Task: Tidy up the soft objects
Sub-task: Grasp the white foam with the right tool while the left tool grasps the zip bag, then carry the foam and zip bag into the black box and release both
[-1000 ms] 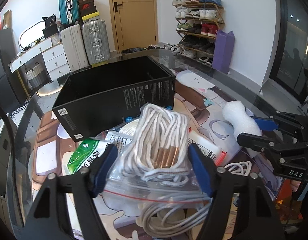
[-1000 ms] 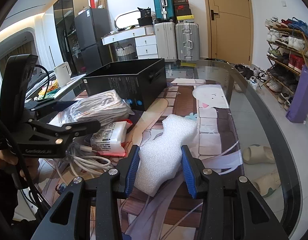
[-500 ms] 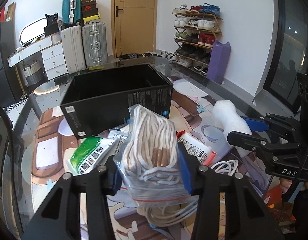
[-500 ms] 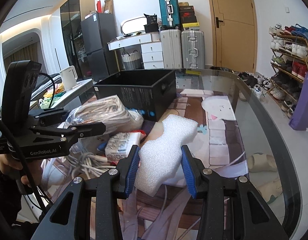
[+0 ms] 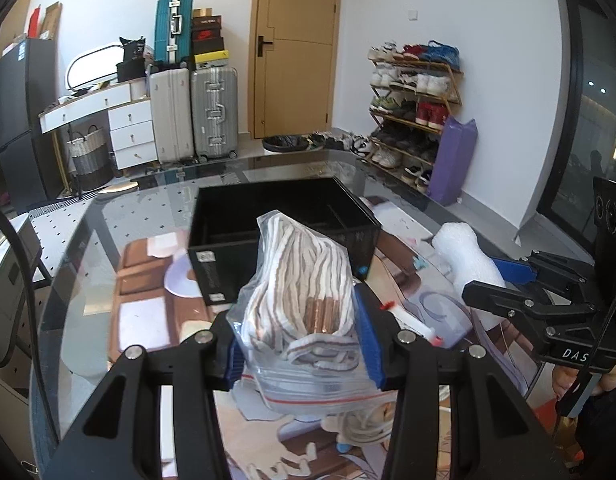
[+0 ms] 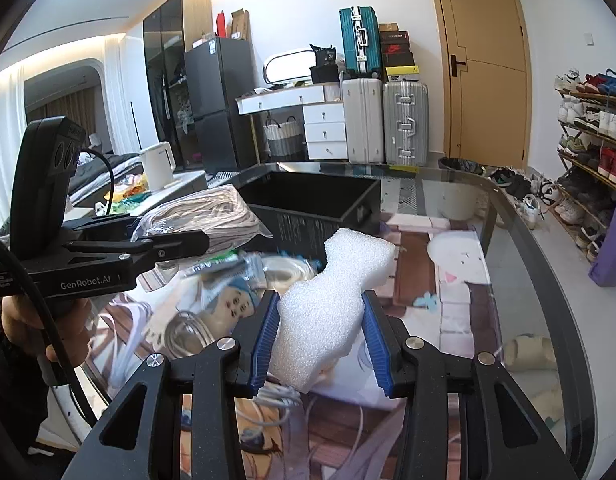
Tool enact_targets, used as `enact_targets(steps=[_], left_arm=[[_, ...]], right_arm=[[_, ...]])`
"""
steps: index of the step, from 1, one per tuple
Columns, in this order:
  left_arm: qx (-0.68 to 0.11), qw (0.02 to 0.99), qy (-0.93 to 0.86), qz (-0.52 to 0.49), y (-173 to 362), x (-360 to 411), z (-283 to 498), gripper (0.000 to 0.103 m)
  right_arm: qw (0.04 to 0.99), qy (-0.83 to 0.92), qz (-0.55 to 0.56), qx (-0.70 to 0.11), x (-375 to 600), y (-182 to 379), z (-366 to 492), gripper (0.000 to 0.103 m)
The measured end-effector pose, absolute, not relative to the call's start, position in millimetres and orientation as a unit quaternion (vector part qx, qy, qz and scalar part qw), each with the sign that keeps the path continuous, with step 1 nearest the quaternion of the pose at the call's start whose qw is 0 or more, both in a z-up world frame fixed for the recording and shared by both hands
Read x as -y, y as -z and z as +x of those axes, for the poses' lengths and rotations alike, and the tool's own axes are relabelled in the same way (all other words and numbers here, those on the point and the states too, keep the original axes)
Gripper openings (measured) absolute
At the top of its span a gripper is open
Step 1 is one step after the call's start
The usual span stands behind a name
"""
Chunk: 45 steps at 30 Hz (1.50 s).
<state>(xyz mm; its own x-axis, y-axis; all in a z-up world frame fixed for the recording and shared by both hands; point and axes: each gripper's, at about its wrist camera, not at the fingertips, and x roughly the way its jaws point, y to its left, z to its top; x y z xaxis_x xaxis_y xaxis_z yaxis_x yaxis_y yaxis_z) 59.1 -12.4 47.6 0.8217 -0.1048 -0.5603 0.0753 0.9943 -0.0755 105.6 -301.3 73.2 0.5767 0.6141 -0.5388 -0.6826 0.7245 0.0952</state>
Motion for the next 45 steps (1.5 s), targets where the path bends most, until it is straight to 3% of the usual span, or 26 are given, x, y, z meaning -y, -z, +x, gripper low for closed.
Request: enact_targets(steps=[19, 45], left_arm=[[-0.254, 0.966, 0.006, -0.055, -70, -35, 75, 0.046], [-0.281, 0.957, 0.018, -0.069, -56, -32, 151, 0.046]], right_arm=[[0.883, -0.395, -0.062, -0.246, 268, -114, 152, 0.042], [0.864, -0.418, -0.067, -0.273, 212, -104, 220, 0.042]])
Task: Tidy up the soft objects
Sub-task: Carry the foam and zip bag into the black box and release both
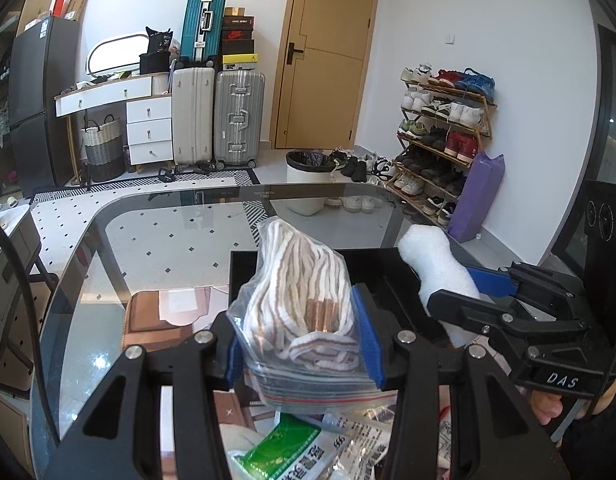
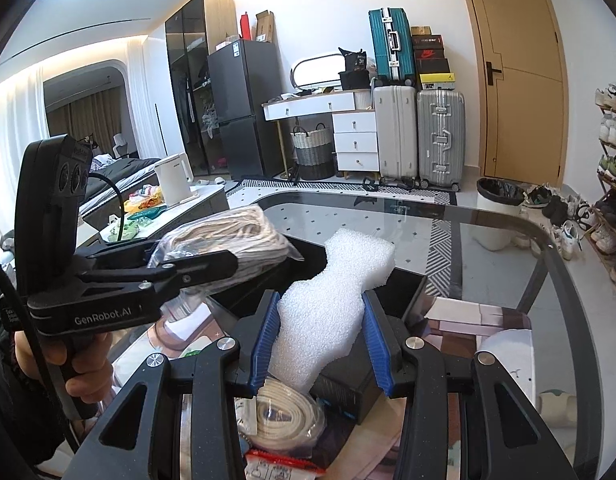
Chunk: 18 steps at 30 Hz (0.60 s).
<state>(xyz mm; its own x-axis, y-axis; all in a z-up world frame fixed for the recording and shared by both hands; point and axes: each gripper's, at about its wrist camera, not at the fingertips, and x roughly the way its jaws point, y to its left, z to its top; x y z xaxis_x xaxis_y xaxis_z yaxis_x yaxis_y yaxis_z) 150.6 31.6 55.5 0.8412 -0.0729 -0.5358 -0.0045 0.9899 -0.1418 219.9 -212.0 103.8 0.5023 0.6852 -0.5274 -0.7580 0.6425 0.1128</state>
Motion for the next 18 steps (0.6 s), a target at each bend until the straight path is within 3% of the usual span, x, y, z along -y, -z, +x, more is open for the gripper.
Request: enact_targets(steps=[18], left_arm=[[-0.331, 0.942, 0.009, -0.044, -28, -29, 180, 0.046]], right_arm=[[0.856, -0.414, -0.096, -0.293, 183, -84, 236, 0.042]])
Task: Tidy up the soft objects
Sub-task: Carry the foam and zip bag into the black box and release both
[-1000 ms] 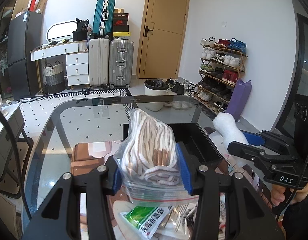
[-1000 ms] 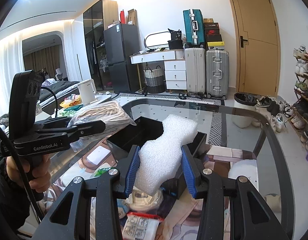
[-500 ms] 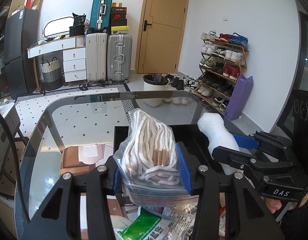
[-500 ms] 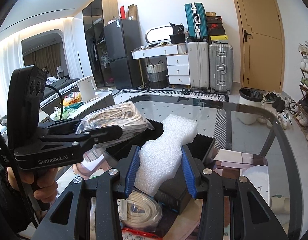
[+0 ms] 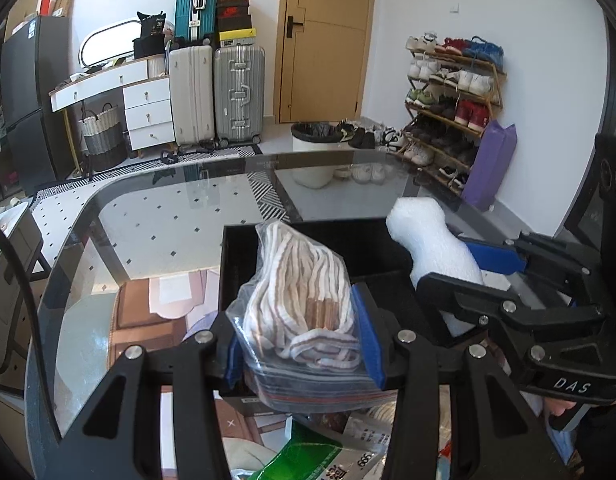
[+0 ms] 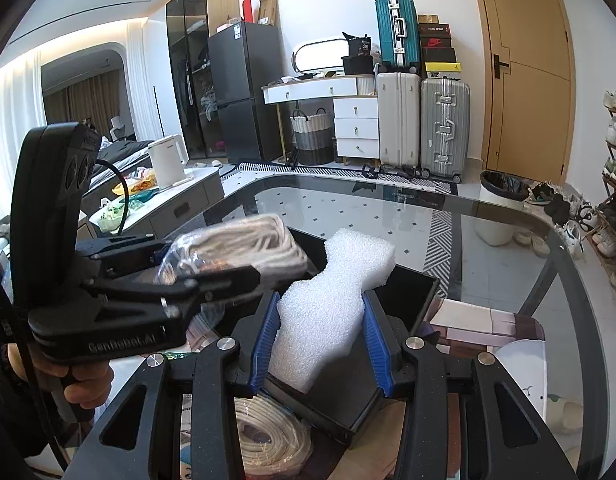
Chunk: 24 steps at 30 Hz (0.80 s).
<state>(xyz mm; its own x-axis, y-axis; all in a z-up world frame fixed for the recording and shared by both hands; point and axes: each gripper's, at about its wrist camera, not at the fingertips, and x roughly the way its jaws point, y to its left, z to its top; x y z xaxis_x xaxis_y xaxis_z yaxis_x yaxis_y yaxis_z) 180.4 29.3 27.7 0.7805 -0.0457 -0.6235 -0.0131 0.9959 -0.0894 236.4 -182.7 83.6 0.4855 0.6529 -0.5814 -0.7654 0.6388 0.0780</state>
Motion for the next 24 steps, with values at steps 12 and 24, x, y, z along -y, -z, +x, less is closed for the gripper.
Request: enact_targets(steps=[12, 24], left_arm=[[-0.361, 0.932, 0.011, -0.035, -25, -19, 172, 0.046], [-0.348, 0.936, 0.012, -0.057, -33, -25, 167, 0.062]], right_arm=[[0.850, -0.415, -0.100, -0.308, 177, -72, 244, 0.042], [0.857, -0.404, -0.104, -0.302, 185, -73, 246, 0.048]])
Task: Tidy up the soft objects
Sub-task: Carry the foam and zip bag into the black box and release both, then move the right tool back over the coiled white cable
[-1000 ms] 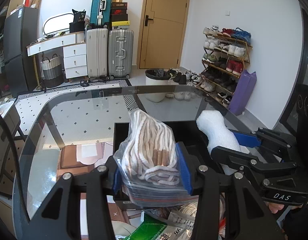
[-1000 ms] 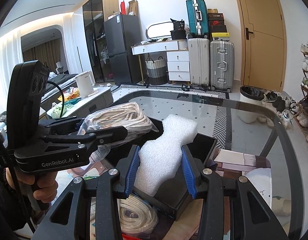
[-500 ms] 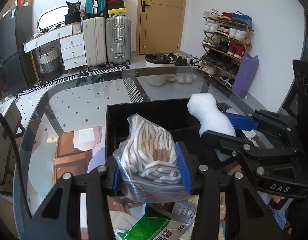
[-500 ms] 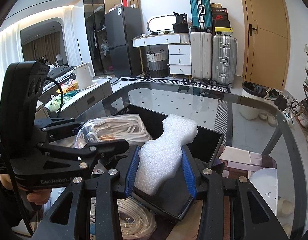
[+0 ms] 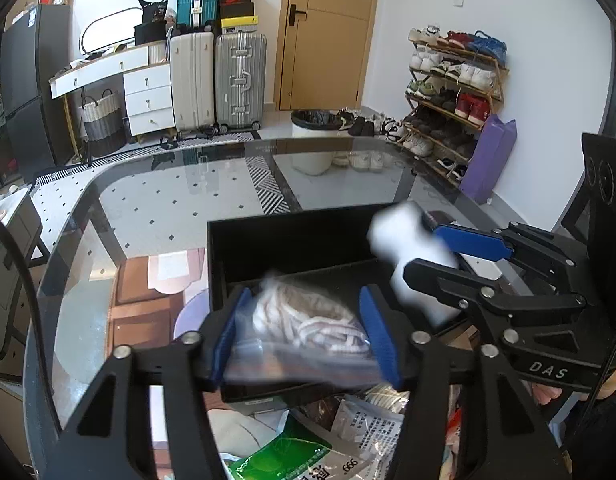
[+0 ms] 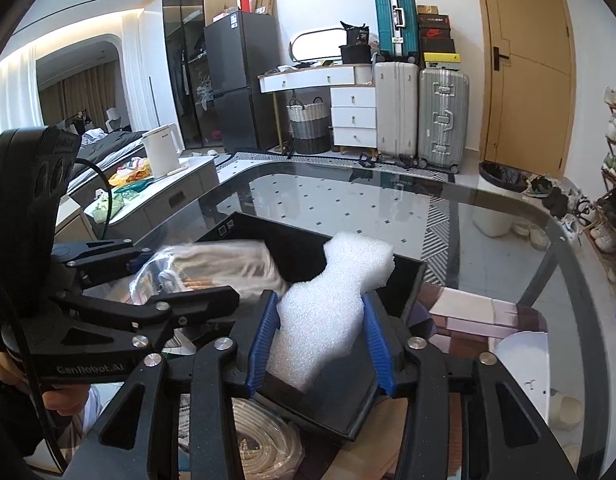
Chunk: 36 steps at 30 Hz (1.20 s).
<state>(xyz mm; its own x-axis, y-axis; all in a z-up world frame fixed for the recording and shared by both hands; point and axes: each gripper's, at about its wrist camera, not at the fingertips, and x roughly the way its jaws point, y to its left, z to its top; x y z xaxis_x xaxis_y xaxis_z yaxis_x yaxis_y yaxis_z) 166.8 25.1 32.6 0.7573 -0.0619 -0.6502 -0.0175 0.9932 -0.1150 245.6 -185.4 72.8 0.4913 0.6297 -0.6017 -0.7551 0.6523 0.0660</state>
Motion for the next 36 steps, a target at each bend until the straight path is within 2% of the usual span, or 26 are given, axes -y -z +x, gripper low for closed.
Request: enact_targets(steps=[2, 3, 4, 7, 9, 15, 36], left_arm=[[-0.335, 0.940, 0.013, -0.057, -38, -26, 161, 0.067], [-0.329, 0.942, 0.013, -0.057, -41, -26, 159, 0.071], [-0.322, 0.945, 0.011, -0.056, -45, -26, 155, 0.082], [-0.298, 0.954, 0.004, -0.047, -54, -27, 141, 0.095], [-0.287, 0.957, 0.000, -0.038, -58, -27, 131, 0.099], [-0.274, 0.961, -0.021, -0.028, -57, -35, 106, 0.103], [-0.272, 0.961, -0.035, -0.033, -42, -39, 41, 0.103]], right_arm=[[0.862, -0.396, -0.105, -0.298, 191, -76, 244, 0.057], [0.867, -0.386, -0.106, -0.297, 195, -77, 243, 0.070], [0.871, -0.379, -0.104, -0.294, 200, -78, 242, 0.082], [0.882, -0.366, -0.078, -0.287, 219, -82, 237, 0.097], [0.880, -0.368, -0.061, -0.294, 232, -83, 236, 0.102], [0.875, -0.373, -0.044, -0.306, 257, -81, 213, 0.102], [0.871, -0.362, -0.068, -0.324, 285, -72, 139, 0.102]])
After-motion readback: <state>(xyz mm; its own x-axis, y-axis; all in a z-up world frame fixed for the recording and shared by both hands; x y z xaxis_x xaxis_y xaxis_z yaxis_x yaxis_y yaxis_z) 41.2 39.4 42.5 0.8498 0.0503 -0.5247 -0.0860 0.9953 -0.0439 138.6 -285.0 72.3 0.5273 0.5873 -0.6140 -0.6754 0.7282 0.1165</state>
